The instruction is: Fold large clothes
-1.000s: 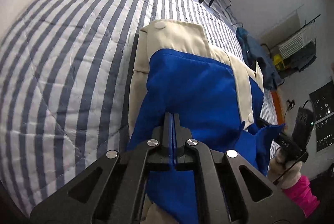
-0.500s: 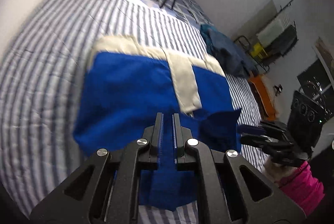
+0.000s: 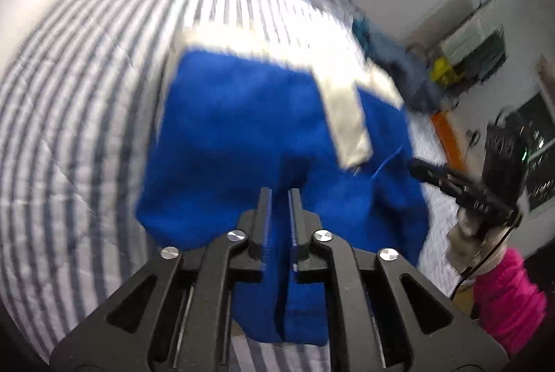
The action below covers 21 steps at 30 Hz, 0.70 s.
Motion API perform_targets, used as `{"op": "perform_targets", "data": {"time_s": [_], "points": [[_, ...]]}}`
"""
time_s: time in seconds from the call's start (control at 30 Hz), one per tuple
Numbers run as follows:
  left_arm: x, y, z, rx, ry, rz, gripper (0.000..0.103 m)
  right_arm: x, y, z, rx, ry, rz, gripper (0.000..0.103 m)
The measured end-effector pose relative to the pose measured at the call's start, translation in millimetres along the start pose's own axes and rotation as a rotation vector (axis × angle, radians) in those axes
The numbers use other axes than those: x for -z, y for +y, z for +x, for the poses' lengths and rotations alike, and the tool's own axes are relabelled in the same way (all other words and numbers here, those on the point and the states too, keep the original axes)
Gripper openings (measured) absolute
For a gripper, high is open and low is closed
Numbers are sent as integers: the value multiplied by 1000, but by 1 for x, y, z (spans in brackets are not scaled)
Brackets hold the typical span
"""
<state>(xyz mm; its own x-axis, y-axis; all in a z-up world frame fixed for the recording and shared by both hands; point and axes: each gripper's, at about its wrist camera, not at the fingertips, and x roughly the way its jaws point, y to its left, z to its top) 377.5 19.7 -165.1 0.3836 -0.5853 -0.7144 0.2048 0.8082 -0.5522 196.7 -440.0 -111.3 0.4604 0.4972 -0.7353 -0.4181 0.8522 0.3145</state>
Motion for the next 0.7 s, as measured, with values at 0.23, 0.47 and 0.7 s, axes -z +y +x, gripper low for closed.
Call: {"op": "perform_targets", "data": {"time_s": [0.23, 0.47, 0.7], "points": [[-58, 0, -19, -69, -108, 27, 20, -37, -8, -10, 114, -92, -44, 29], [-73, 13, 37, -150, -16, 68, 20, -46, -28, 51, 171, 7, -50, 27], [-57, 37, 64, -131, 16, 55, 20, -33, -47, 77, 137, 79, 17, 26]]}}
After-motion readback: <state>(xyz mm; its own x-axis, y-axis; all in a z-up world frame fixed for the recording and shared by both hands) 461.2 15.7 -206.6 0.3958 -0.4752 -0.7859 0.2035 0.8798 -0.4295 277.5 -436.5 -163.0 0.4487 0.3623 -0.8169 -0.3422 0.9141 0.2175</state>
